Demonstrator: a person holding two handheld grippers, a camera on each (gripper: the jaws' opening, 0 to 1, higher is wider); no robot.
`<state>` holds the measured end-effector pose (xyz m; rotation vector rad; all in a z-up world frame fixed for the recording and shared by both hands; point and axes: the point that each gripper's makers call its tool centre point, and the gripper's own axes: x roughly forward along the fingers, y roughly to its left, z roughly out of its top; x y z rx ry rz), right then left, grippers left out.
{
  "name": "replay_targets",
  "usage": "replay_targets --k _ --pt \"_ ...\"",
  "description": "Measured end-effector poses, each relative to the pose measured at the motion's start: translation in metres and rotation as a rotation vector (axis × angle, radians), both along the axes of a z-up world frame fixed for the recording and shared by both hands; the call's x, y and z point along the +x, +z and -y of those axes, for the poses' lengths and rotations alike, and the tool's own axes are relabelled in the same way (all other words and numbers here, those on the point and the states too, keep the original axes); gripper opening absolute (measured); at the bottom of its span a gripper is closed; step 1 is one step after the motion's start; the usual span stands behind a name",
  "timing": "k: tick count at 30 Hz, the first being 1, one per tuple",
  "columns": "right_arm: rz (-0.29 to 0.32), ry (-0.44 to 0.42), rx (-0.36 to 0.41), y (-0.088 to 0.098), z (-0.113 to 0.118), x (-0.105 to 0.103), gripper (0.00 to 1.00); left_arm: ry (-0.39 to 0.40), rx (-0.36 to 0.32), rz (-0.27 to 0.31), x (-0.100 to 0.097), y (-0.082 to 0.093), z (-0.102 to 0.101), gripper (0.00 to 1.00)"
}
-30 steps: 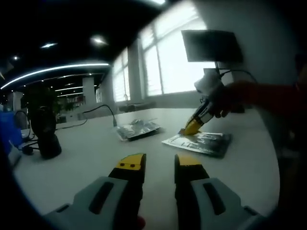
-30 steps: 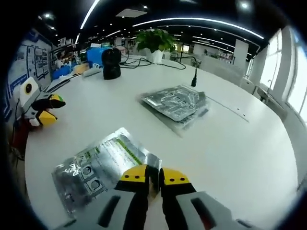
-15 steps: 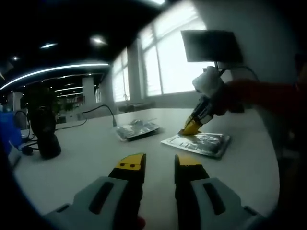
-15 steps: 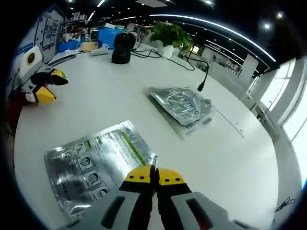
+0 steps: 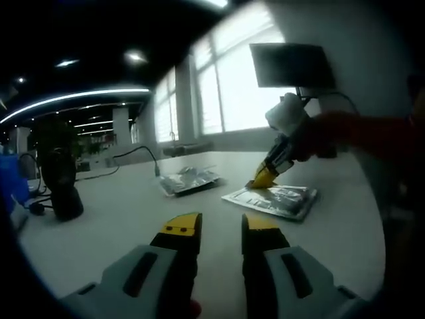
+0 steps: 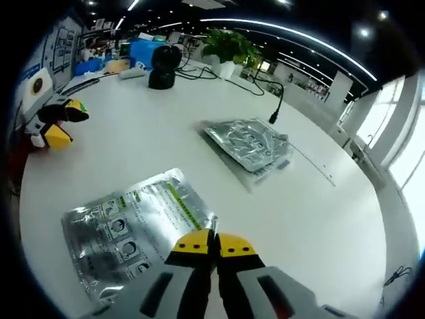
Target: Clip sheet goods on table flip sheet goods clip sheet goods scan sheet goods put sheet goods back to table
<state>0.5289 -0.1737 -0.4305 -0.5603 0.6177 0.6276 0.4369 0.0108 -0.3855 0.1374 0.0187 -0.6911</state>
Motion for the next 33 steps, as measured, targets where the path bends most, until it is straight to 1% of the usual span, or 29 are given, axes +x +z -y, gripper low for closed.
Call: replay_targets --k 4,6,11,21,27,33 --pt "-0.028 -0.031 0.059 0.002 0.004 -0.002 0.0 -0.001 -0.002 -0.002 0.0 0.0 0.0 0.17" --pt "-0.027 -0.037 0.069 0.008 0.007 -0.003 0.0 -0.001 -0.001 -0.002 -0.001 0.0 0.0 0.17" --pt "0.007 -0.057 0.087 0.031 0.009 -0.004 0.0 0.001 0.001 -0.001 -0.001 0.0 -0.001 0.17" --pt "0.065 -0.059 0.188 0.081 -0.002 -0.01 0.0 0.0 0.004 -0.002 -0.001 0.0 0.0 0.17" --pt "0.087 -0.052 0.215 0.098 -0.005 -0.012 0.0 0.001 0.007 -0.002 -0.002 -0.001 0.0 0.17" --pt "0.106 -0.027 0.251 0.118 -0.019 -0.019 0.0 0.004 0.006 -0.003 -0.001 -0.001 -0.001 0.17"
